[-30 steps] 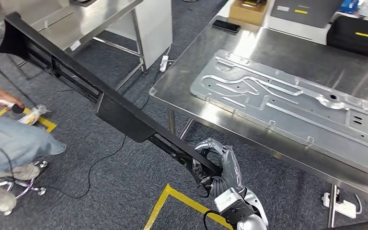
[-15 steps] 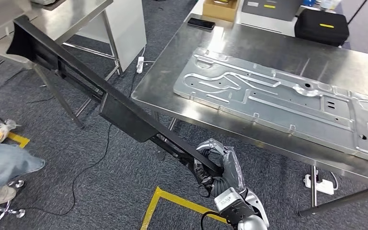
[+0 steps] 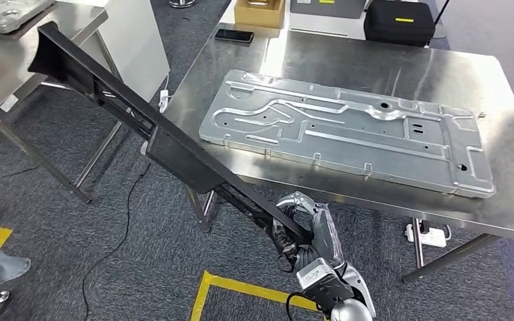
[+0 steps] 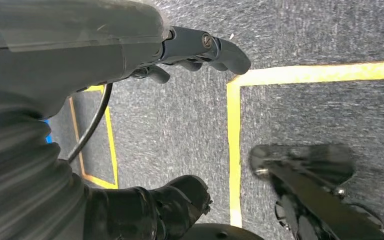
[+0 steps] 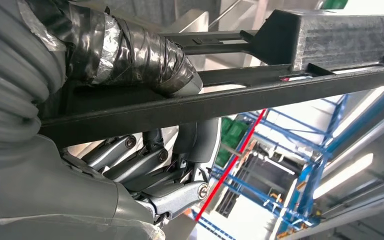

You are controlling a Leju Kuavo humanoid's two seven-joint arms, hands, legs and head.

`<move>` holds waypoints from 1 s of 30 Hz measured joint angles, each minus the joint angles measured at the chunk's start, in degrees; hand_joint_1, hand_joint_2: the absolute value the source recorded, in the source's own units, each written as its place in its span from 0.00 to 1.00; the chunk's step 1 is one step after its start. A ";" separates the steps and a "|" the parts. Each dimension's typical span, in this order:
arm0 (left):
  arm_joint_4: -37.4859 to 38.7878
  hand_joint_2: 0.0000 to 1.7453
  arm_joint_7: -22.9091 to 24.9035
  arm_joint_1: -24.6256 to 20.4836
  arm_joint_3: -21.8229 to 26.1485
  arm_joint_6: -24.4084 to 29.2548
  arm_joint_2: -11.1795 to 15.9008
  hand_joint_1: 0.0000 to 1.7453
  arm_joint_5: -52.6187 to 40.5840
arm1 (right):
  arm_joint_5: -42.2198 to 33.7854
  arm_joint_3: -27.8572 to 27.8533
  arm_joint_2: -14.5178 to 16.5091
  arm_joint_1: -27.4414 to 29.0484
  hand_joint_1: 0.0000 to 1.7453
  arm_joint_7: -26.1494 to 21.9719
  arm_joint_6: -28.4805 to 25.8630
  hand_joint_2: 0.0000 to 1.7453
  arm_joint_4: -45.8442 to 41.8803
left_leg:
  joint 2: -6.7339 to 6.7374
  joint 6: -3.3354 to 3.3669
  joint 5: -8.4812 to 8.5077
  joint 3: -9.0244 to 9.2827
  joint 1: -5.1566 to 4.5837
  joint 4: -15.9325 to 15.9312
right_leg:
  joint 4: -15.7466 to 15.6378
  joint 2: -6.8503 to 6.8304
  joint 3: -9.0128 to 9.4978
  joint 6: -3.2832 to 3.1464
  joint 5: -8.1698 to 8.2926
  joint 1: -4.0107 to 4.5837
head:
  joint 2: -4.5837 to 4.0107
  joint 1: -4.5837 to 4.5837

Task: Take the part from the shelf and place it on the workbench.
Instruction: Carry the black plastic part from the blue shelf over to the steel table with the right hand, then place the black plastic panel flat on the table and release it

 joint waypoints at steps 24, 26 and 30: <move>0.00 1.00 -0.09 -0.36 0.50 -0.04 -0.16 0.00 -0.08 | 2.85 0.41 -0.35 -0.15 0.99 0.74 -2.58 1.00 0.16 | 0.14 -0.28 0.79 4.16 0.02 -7.47 | -0.62 -1.04 -0.24 0.50 0.52 -0.53 | 0.00 0.07; 0.00 1.00 -0.11 -0.35 0.55 -0.04 -0.18 0.00 -0.07 | 2.96 0.48 -0.35 -0.18 0.99 0.75 -2.73 1.00 0.19 | 0.07 -0.46 -2.67 0.50 0.06 -0.11 | -0.67 -1.10 -0.08 0.03 0.39 -0.35 | 0.00 0.03; 0.00 1.00 -0.11 -0.11 0.64 -0.02 -0.16 0.00 -0.07 | 3.11 0.69 -0.35 -0.11 0.99 0.79 -2.86 1.00 0.44 | 0.05 -0.54 -0.70 -1.61 0.05 2.07 | -0.01 -0.72 0.01 -0.11 -0.19 -0.06 | 0.00 0.02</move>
